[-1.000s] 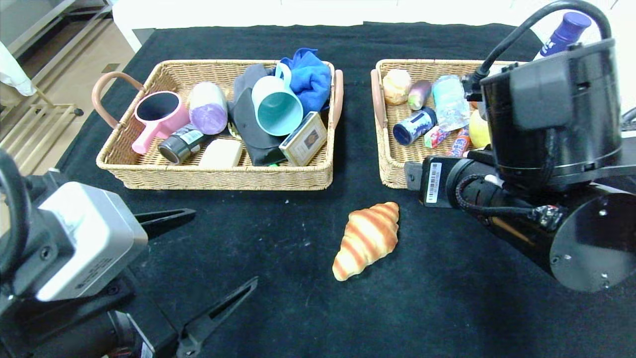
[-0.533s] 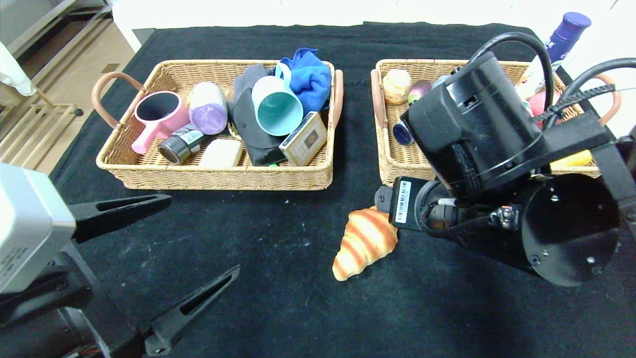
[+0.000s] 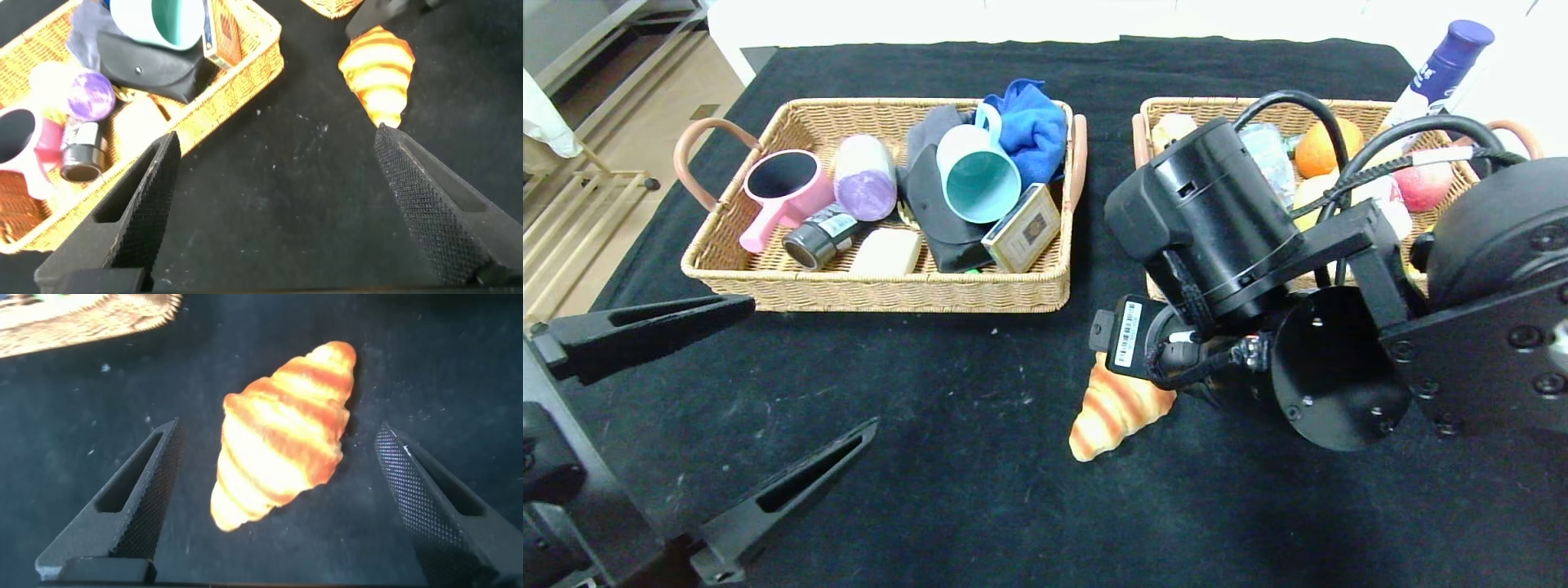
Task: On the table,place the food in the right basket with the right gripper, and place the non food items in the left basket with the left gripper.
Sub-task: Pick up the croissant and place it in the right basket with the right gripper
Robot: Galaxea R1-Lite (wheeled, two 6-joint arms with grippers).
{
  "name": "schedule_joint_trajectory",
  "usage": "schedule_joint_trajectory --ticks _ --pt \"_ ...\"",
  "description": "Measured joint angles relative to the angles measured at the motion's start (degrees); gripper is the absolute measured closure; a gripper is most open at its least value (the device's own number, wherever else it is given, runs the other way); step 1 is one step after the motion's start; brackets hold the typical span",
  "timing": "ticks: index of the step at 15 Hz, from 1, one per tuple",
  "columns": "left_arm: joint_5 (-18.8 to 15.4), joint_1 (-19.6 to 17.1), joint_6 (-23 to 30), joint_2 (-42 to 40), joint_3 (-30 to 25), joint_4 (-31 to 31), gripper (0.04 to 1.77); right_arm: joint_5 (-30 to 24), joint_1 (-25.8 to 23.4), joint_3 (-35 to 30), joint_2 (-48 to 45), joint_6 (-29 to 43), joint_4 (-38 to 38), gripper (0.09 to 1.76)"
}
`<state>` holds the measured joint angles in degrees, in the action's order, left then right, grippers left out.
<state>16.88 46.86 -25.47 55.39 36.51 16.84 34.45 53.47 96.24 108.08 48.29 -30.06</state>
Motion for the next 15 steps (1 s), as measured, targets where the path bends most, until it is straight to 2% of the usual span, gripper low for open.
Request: schedule_joint_trajectory --ticks 5,9,15 --pt "-0.11 0.16 -1.29 -1.15 -0.51 -0.2 0.09 -0.11 -0.79 1.08 2.96 1.32 0.0 0.14" --pt "-2.11 0.16 -2.84 -1.97 -0.94 -0.27 0.09 -0.11 -1.01 1.74 5.36 2.29 0.0 0.14" --pt "-2.12 0.16 -2.84 -2.45 -1.04 -0.17 0.09 -0.05 -1.38 1.85 7.5 2.34 0.0 0.14"
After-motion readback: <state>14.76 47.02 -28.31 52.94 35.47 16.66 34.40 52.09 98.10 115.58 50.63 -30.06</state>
